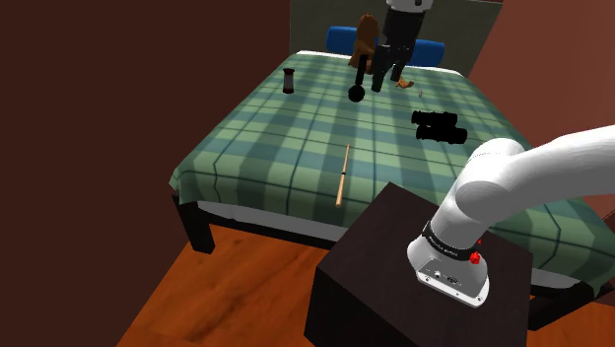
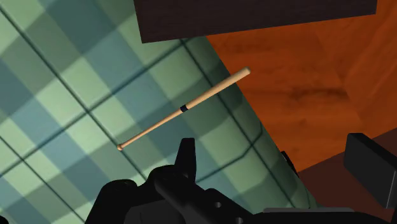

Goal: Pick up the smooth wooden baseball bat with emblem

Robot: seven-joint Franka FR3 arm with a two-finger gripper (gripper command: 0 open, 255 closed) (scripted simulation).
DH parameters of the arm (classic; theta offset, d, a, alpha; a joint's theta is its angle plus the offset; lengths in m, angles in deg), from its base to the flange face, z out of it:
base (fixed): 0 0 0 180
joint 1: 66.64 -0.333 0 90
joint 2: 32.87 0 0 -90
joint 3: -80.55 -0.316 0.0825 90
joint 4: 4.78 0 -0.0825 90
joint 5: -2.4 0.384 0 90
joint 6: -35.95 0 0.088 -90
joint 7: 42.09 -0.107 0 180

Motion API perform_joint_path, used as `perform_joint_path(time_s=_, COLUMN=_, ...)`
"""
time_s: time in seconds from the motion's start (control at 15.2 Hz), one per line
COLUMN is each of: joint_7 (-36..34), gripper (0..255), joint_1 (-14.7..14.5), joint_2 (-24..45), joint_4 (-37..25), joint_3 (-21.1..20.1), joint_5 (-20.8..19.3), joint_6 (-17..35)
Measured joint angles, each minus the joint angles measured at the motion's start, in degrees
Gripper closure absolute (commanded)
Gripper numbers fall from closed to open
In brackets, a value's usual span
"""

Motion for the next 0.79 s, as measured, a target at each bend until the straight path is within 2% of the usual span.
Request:
perform_joint_path(time_s=0.13, joint_7=-0.40, gripper=0, joint_1=0.30, joint_2=0.36, joint_4=0.53, joint_3=0.17, joint_5=-0.04, joint_6=0.84)
perform_joint_path(time_s=0.79, joint_7=-9.79, gripper=0, joint_1=5.51, joint_2=10.96, joint_4=9.17, joint_3=2.04, joint_5=0.50, joint_6=19.49)
